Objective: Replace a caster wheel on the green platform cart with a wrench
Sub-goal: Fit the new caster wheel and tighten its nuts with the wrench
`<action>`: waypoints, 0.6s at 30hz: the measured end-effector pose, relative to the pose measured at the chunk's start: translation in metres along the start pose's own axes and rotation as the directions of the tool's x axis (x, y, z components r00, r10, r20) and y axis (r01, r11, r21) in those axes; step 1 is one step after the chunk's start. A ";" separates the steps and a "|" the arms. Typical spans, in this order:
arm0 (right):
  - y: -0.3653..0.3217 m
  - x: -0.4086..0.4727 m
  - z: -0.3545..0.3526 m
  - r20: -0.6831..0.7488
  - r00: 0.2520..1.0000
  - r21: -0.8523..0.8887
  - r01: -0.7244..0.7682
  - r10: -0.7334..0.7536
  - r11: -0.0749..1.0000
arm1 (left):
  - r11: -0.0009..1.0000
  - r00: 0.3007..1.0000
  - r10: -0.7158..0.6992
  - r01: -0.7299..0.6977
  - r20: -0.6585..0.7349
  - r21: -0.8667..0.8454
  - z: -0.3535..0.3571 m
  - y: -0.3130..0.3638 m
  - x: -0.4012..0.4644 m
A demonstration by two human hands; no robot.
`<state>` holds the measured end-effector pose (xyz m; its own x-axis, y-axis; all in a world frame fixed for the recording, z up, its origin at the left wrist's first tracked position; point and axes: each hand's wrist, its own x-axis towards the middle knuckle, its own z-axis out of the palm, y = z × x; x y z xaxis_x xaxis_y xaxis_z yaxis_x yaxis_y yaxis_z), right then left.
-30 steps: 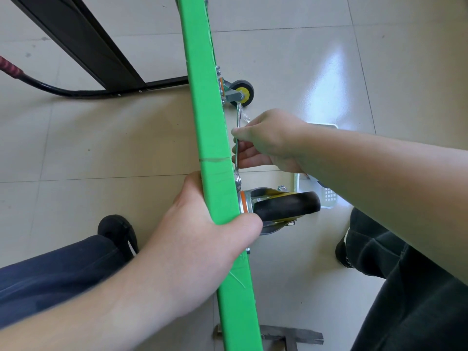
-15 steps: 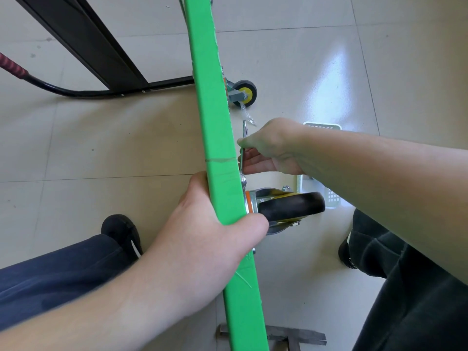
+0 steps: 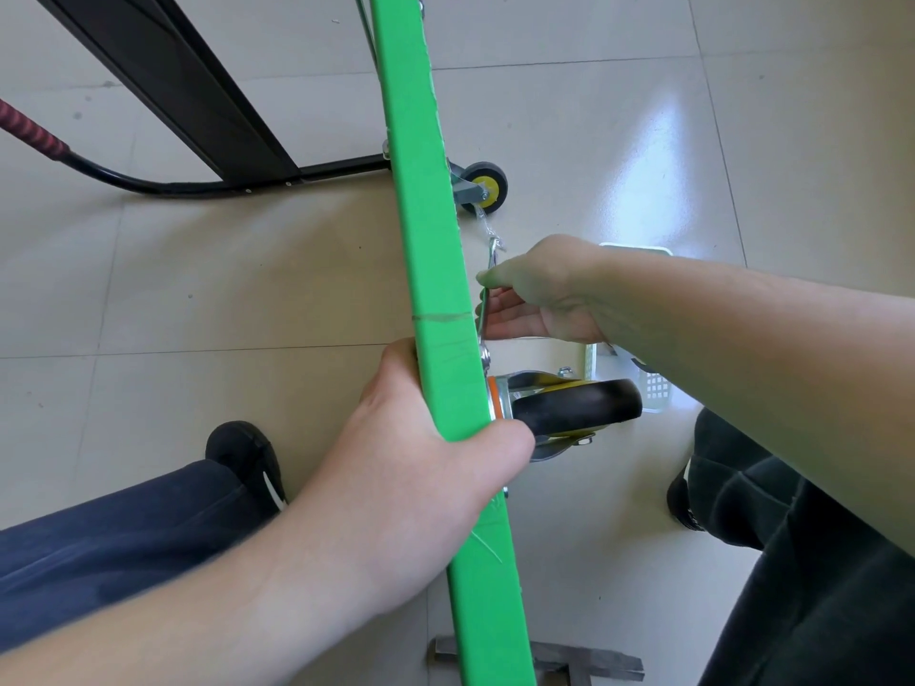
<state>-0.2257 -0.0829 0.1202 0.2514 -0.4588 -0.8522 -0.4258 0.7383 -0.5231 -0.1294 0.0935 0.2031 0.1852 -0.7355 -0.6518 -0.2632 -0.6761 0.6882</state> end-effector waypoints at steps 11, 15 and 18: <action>-0.011 -0.003 -0.024 -0.175 0.951 0.006 0.258 -0.253 0.966 | 1.000 1.000 -0.011 0.012 0.013 -0.014 -0.001 -0.002 0.003; -0.009 -0.006 -0.034 -0.226 0.932 -0.025 0.285 -0.283 0.958 | 1.000 1.000 0.003 -0.003 0.013 -0.021 0.000 -0.004 0.004; -0.001 -0.007 -0.044 -0.267 0.921 -0.059 0.278 -0.283 0.959 | 0.999 1.000 0.019 -0.019 0.001 -0.030 0.001 -0.005 0.006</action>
<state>-0.2655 -0.1024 0.1277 0.1200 -0.7638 -0.6342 -0.3893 0.5514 -0.7378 -0.1277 0.0926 0.1961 0.1792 -0.7481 -0.6389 -0.2384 -0.6631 0.7096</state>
